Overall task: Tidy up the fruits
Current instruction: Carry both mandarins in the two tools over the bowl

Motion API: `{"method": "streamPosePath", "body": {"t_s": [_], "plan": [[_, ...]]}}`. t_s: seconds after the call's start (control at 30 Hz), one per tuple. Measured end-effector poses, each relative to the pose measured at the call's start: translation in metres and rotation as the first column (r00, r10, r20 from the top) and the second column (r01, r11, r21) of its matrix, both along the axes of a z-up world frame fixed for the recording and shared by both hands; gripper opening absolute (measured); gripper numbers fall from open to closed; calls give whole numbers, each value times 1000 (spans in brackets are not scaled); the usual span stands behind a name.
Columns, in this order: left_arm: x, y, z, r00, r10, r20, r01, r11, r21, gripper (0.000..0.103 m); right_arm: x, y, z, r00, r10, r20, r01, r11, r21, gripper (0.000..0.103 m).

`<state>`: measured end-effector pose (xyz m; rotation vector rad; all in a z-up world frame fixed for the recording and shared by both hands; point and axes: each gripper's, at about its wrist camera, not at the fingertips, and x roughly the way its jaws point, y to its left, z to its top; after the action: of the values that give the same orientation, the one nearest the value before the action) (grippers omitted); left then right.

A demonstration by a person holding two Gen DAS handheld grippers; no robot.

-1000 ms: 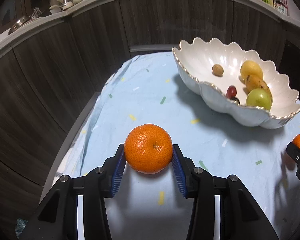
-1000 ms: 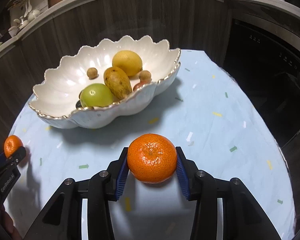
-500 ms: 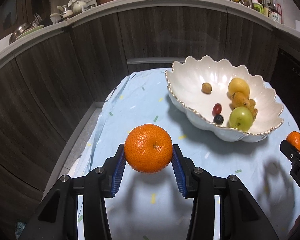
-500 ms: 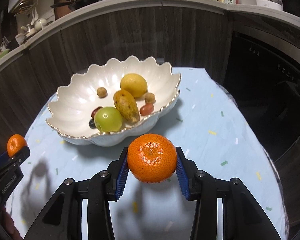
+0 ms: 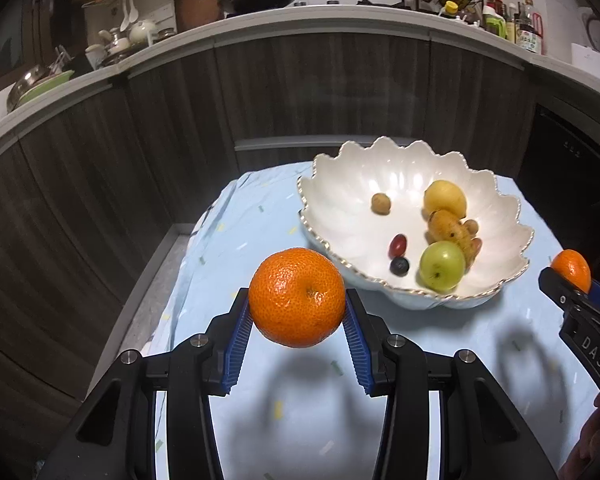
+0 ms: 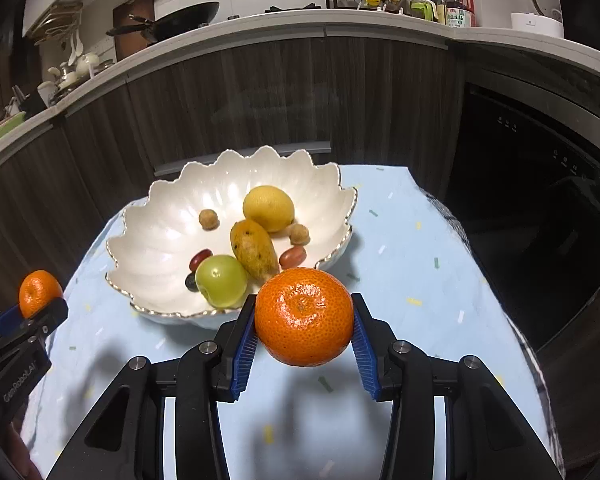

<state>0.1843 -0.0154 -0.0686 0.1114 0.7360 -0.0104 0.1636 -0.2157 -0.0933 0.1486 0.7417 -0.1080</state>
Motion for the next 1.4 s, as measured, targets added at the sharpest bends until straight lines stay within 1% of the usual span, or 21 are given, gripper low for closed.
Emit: {"method": "streamPosePath", "body": {"t_s": [0.33, 0.6, 0.97, 1.4], "plan": [[16, -18, 17, 998, -51, 29, 51, 999, 3, 44, 13, -7, 12, 1000, 18, 24, -17, 1000, -19, 44], [32, -32, 24, 994, -103, 37, 103, 995, 5, 44, 31, -12, 18, 999, 35, 32, -34, 999, -32, 44], [63, -38, 17, 990, -140, 17, 140, 990, 9, 44, 67, -13, 21, 997, 79, 20, -78, 994, -77, 44], [103, -44, 6, 988, -155, -7, 155, 988, 13, 44, 105, -14, 5, 995, 93, -35, -95, 992, -78, 44]]}}
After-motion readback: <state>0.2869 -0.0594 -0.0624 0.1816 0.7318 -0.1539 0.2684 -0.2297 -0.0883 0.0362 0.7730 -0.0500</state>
